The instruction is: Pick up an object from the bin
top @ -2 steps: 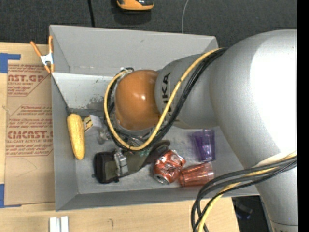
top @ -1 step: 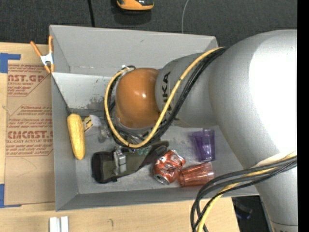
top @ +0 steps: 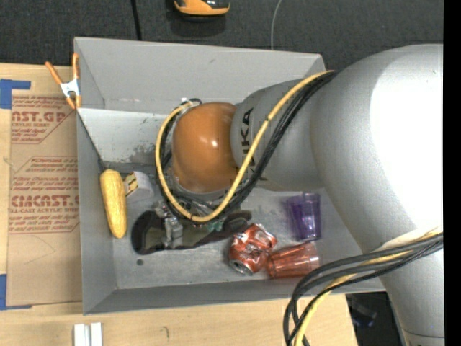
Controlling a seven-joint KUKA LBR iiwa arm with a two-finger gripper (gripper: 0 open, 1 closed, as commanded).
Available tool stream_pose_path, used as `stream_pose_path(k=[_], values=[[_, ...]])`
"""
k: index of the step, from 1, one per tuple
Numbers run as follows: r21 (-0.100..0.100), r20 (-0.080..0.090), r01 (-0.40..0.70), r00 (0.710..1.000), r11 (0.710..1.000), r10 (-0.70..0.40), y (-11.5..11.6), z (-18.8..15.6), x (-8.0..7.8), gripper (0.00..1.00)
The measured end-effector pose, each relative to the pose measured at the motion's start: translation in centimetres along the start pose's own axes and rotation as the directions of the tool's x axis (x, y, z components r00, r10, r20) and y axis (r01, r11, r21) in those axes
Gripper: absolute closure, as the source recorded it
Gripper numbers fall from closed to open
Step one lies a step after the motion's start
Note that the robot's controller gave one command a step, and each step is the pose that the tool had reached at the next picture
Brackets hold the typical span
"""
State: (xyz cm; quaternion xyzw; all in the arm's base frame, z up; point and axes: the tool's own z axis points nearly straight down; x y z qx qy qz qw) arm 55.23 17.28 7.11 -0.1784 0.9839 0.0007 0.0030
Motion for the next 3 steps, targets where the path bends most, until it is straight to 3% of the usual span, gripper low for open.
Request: stream_pose_path(k=[3], values=[[-0.001, -0.008, 0.010, 1.000, 1.000, -0.010, 0.1, -1.9, 0.2, 1.00]])
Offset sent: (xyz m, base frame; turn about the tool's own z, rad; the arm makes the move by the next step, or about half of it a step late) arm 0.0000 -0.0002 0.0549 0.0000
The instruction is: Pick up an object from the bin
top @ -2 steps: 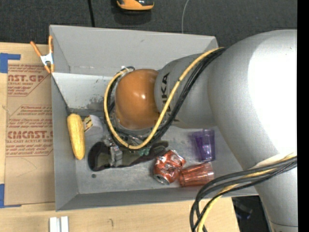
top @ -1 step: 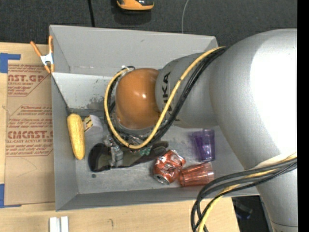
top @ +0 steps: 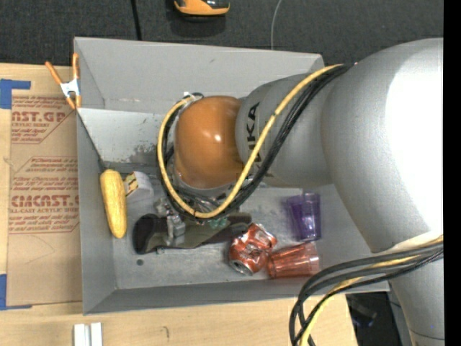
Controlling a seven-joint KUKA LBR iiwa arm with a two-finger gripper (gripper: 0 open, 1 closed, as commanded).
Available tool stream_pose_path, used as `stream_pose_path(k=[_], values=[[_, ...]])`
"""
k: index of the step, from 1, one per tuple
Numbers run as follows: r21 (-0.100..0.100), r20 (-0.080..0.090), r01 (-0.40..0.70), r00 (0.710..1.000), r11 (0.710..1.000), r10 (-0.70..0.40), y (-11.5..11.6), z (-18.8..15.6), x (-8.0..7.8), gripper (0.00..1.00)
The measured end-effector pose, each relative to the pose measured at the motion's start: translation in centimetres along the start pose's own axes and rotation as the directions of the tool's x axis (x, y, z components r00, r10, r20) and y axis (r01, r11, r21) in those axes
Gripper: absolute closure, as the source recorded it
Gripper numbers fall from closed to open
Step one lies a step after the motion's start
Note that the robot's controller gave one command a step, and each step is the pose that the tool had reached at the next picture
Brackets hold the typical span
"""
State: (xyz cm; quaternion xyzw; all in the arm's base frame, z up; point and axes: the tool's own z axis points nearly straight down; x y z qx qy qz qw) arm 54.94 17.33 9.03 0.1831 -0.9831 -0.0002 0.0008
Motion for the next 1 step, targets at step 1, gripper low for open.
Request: stream_pose_path(k=[1], values=[[0.001, 0.004, 0.001, 1.000, 1.000, -0.001, 0.01, -1.12, -0.14, 1.00]])
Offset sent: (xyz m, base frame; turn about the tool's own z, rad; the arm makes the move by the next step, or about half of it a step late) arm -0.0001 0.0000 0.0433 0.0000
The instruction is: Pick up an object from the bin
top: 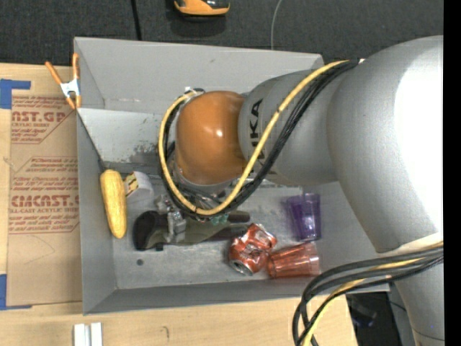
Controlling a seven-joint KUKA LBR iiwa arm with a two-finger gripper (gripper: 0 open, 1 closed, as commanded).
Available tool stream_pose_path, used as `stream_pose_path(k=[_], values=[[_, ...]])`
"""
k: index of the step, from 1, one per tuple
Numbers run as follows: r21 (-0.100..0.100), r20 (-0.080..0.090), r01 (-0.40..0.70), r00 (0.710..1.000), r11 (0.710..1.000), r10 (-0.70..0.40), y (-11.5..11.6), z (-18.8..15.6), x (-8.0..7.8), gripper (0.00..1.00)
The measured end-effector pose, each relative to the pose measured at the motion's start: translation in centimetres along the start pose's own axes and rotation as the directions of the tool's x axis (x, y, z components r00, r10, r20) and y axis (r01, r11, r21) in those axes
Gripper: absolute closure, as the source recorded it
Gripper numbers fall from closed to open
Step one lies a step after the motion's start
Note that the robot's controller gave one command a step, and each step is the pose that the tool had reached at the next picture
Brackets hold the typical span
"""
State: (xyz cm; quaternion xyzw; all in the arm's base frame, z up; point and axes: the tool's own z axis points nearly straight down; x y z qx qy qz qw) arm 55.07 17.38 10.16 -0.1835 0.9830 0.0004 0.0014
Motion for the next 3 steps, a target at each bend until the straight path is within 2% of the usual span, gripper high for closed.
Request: stream_pose_path(k=[2, 3], values=[[-0.001, -0.007, 0.000, 1.000, 1.000, 0.000, 0.0, -2.2, 0.2, 1.00], [0.000, -0.004, 0.000, 1.000, 1.000, 0.000, 0.1, -4.3, 0.1, 1.00]])
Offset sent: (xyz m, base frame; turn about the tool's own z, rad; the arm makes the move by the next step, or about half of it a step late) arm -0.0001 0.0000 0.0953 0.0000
